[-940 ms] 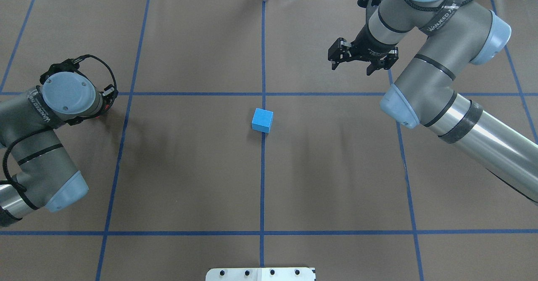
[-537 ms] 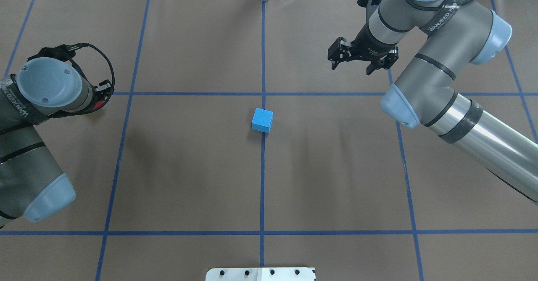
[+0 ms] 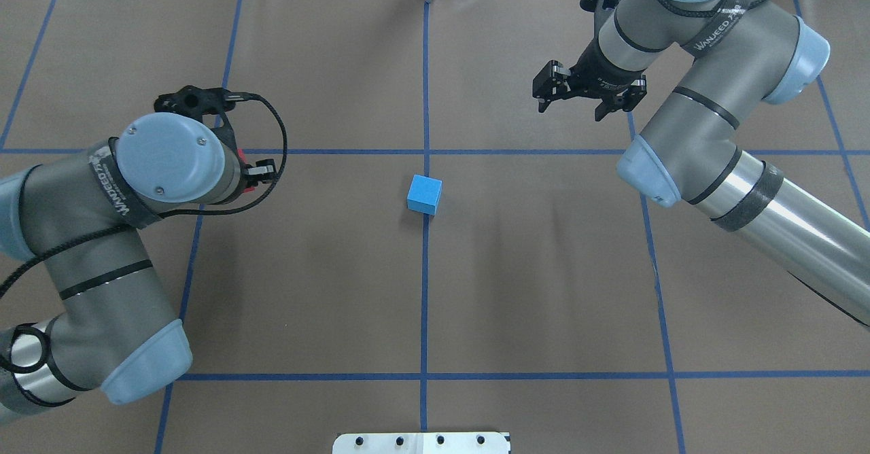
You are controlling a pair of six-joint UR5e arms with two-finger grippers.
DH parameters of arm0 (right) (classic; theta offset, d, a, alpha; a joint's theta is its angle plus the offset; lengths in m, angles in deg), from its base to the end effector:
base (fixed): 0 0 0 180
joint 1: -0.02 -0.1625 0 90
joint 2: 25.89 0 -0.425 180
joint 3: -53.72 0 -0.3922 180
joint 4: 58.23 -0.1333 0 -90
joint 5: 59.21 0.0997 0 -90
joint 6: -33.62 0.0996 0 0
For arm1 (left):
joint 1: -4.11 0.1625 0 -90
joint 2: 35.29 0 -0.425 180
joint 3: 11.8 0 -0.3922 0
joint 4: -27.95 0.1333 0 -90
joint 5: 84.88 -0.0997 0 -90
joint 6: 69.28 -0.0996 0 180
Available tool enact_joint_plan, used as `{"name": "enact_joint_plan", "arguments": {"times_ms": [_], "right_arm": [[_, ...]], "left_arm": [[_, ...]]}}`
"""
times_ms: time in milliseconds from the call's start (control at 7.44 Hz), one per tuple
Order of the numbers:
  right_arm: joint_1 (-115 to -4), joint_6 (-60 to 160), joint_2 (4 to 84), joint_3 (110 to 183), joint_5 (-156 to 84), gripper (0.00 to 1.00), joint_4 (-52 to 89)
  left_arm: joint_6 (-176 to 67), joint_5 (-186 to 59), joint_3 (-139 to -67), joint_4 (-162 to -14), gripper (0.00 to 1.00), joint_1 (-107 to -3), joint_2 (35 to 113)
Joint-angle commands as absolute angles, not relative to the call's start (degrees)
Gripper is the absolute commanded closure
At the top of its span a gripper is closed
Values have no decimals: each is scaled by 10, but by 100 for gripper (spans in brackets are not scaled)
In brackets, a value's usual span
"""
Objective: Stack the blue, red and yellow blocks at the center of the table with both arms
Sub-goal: 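Lift the red cube with the left gripper and carry it over the blue cube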
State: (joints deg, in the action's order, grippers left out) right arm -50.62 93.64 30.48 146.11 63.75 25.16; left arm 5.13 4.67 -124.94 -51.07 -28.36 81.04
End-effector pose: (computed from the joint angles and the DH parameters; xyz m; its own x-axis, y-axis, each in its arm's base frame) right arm -0.3717 -0.5779 0.2797 0.6116 0.0845 0.7867 -0.1264 0.9919 -0.0083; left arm 0.4202 -0.4263 0.2612 0.7814 -0.1787 -0.5978 0.3436 0.9230 0.1732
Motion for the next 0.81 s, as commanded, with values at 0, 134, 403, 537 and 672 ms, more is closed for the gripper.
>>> {"name": "enact_joint_plan", "arguments": {"times_ms": [0, 134, 403, 537, 672], "right_arm": [[-507, 931, 306, 1462, 637, 1, 251], [-508, 931, 306, 1462, 637, 1, 251], [-511, 930, 307, 1462, 638, 1, 251], [-512, 930, 307, 1463, 638, 1, 251], [-514, 930, 308, 1462, 639, 1, 251]], "left_arm": [[-47, 45, -1223, -510, 100, -242, 893], [-61, 47, -1174, -511, 100, -225, 959], [-59, 48, -1081, -539, 100, -210, 1035], [-63, 48, -1065, -565, 100, -210, 1038], [-70, 48, -1024, -603, 100, -210, 1051]]}}
